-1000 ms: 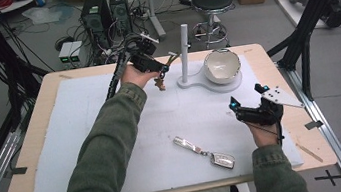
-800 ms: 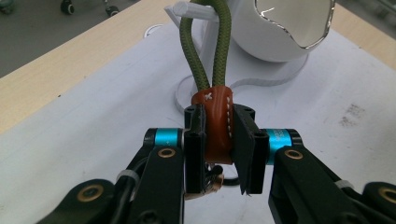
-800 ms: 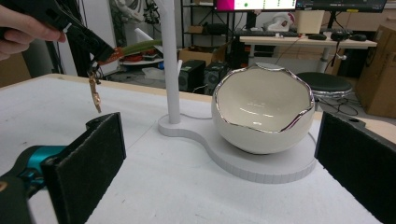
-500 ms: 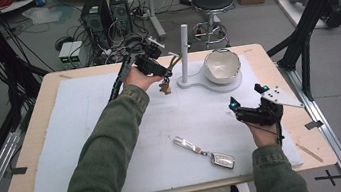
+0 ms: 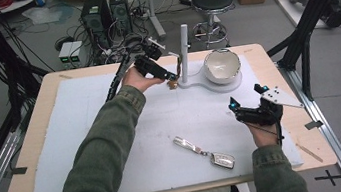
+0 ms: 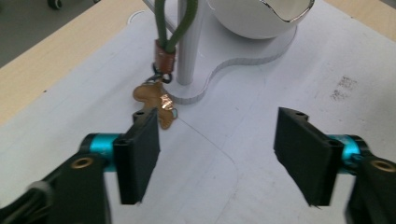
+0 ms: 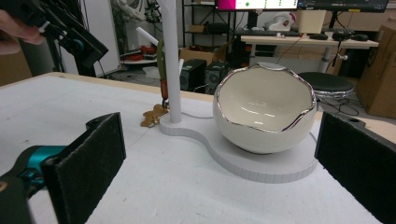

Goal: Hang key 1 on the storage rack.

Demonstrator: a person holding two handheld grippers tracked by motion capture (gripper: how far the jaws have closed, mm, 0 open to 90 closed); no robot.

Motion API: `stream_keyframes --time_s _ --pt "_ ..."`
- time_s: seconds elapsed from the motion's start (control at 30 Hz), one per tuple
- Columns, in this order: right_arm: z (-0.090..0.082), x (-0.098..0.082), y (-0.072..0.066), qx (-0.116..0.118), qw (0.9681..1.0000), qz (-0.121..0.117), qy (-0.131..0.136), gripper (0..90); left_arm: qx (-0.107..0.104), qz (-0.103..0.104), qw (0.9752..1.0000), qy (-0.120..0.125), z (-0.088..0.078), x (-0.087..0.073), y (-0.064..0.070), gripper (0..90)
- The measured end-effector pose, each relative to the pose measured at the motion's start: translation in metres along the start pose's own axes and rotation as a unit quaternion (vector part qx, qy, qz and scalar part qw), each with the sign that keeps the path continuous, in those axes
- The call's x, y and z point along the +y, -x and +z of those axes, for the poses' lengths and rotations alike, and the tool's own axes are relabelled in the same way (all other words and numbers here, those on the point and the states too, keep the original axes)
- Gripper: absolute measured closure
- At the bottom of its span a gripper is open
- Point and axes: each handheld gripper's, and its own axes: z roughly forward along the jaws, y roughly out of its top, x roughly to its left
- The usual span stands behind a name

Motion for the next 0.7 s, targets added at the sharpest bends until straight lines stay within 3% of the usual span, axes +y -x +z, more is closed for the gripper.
stream_keyframes --time_s 0.17,0.47,0.7 --pt "0.000 0.000 0.000 0.000 1.0000 0.001 -0.002 0.8 0.034 0.002 0.9994 0.000 -0.009 -0.007 0.000 14.9" --pt "0.001 0.000 -0.002 0.000 1.0000 -0.004 -0.003 0.8 0.054 -0.016 0.9984 0.006 -0.029 -0.028 -0.006 2.2" --pt "0.002 0.000 -0.003 0.001 1.0000 -0.006 -0.005 0.8 0.057 -0.026 0.9979 0.015 -0.045 -0.040 -0.009 1.6"
